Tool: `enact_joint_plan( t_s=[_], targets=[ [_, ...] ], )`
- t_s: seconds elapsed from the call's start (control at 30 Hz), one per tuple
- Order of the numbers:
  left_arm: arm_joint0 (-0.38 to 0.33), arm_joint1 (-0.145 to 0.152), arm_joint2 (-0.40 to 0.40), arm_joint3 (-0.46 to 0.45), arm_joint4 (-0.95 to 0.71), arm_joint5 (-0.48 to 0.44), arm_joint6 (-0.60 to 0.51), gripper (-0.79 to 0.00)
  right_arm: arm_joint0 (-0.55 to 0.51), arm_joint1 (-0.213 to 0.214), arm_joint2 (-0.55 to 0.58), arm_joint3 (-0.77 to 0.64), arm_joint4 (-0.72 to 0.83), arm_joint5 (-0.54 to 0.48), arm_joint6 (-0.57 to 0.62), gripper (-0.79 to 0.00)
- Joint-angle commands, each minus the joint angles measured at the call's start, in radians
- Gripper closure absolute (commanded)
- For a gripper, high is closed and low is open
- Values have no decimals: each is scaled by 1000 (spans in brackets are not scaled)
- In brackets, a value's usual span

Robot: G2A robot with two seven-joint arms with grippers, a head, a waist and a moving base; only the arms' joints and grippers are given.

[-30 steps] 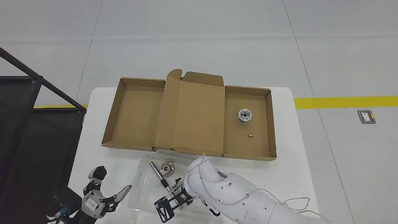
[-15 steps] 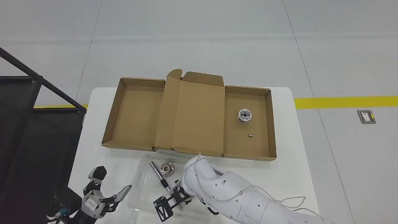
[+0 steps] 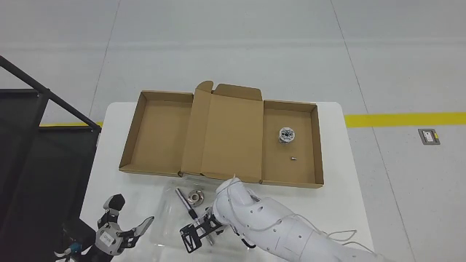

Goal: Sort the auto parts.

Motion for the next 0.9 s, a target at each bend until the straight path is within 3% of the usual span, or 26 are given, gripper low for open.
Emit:
enact_joint_plan(
  t_s=[0.0, 0.17, 0.3, 0.47, 0.7, 0.73, 0.87],
  targets=[
    [0, 0, 0, 0, 0, 0, 0, -785, -1, 3, 10, -7, -3, 8, -1, 0],
    [0, 0, 0, 0, 0, 0, 0, -785, -21, 39, 56, -86, -34, 31, -40, 0],
    [0, 0, 0, 0, 0, 0, 0, -785, -77, 105, 121, -232, -115, 56, -132, 0],
    [0, 0, 0, 0, 0, 0, 0, -785, -216, 225, 242, -478, -310, 111, -356, 0],
    [0, 0, 0, 0, 0, 0, 0, -785, -436, 381, 436, -702, -587, 262, -848, 0],
    [0, 0, 0, 0, 0, 0, 0, -785, -473, 398, 473, -698, -602, 296, -890, 0],
    [0, 0, 0, 0, 0, 0, 0, -785, -473, 398, 473, -698, -602, 296, -890, 0]
  ],
)
